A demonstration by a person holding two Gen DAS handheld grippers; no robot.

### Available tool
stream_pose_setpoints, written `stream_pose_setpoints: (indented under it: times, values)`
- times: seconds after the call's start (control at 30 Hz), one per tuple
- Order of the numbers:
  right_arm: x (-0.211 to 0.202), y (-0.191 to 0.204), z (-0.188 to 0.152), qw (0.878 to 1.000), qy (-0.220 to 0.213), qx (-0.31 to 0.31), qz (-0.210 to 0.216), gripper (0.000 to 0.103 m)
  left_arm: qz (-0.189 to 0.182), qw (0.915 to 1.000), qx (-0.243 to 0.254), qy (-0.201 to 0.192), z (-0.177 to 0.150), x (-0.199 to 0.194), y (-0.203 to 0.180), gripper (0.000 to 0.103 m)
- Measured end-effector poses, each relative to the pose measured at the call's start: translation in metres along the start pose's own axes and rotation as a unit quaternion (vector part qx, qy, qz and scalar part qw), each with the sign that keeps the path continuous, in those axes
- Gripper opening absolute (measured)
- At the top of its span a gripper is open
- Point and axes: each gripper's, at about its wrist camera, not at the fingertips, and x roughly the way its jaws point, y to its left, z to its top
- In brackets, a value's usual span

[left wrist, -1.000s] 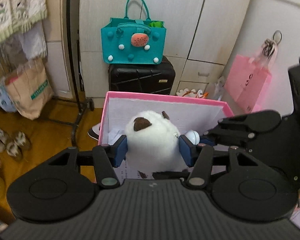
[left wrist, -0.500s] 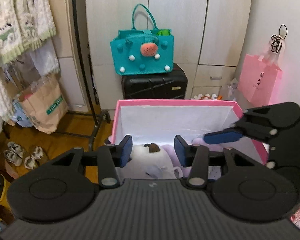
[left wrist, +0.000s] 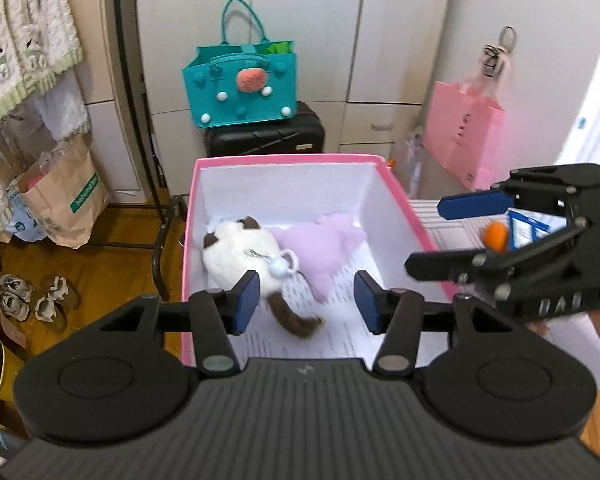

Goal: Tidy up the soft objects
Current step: 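Withdraw both grippers from the shoebox back toward the remaining items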

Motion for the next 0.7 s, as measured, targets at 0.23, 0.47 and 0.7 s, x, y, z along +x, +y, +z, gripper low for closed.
stream_pose_setpoints:
  times: [0.23, 0.47, 0.7]
  values:
    - [-0.054, 0.007, -0.016, 1.000, 0.004, 0.001, -0.027, 0.070, -0.017, 0.9987, 0.045, -0.014, -0.010, -0.050, -0.031, 0.060]
    - [-0.116, 0.015, -0.027, 0.999, -0.016, 0.010, -0.030, 0.070, -0.049, 0.9937, 0.095, -0.033, -0.019, -0.099, -0.069, 0.066]
    - [-0.168, 0.030, -0.053, 0.998, -0.033, 0.010, -0.049, 0.070, -0.081, 0.9882, 0.126, -0.034, -0.038, -0.125, -0.102, 0.070]
